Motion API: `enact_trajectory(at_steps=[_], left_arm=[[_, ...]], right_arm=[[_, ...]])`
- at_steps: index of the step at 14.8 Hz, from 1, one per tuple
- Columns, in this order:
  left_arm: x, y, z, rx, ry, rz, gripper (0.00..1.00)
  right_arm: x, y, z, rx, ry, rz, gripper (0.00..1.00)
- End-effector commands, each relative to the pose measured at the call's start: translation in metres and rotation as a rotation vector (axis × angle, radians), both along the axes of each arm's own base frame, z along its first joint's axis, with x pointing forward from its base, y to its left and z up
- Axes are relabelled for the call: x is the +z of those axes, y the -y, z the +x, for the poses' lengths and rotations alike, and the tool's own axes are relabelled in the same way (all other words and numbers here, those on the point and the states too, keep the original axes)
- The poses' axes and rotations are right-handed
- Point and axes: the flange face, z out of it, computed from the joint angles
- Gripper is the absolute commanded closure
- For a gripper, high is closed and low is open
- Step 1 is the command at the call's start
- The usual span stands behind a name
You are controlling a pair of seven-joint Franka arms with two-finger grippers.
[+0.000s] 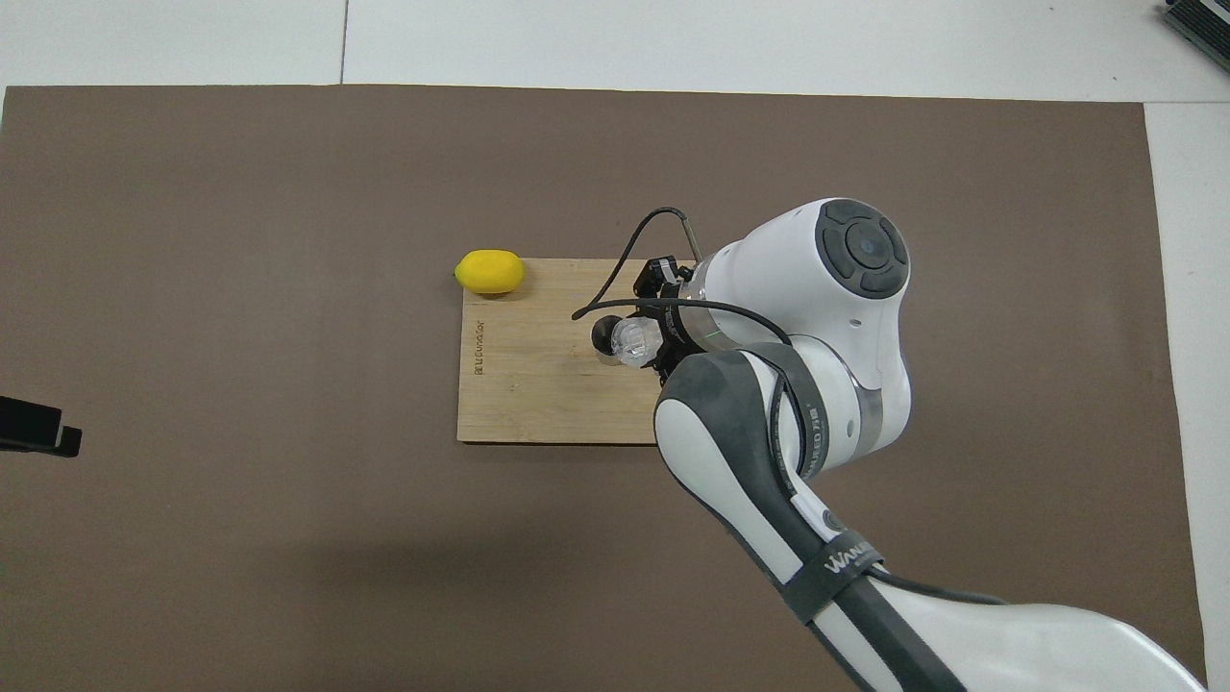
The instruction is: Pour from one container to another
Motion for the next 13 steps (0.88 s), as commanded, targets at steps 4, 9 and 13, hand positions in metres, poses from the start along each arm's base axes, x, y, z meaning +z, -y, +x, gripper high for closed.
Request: enact_trajectory(at_steps=[4,9,13], left_arm=[[0.011,0.005,0.008,-0.004,0.082,0.086,0.0],[0.006,0.045,0.028,0.055,0.184,0.118,0.0],[-0.01,0.039,0.044,0.036,0.178,0.12,0.0]], right_arm=[[0.009,-0.004,0.003,-0.012,0.017,-0.031,1.0],[0.011,-0.005,0.006,-0.012,0.024,-0.033,1.0],[0.011,-0.007,0.005,0.001,0.031,-0.045,1.0]])
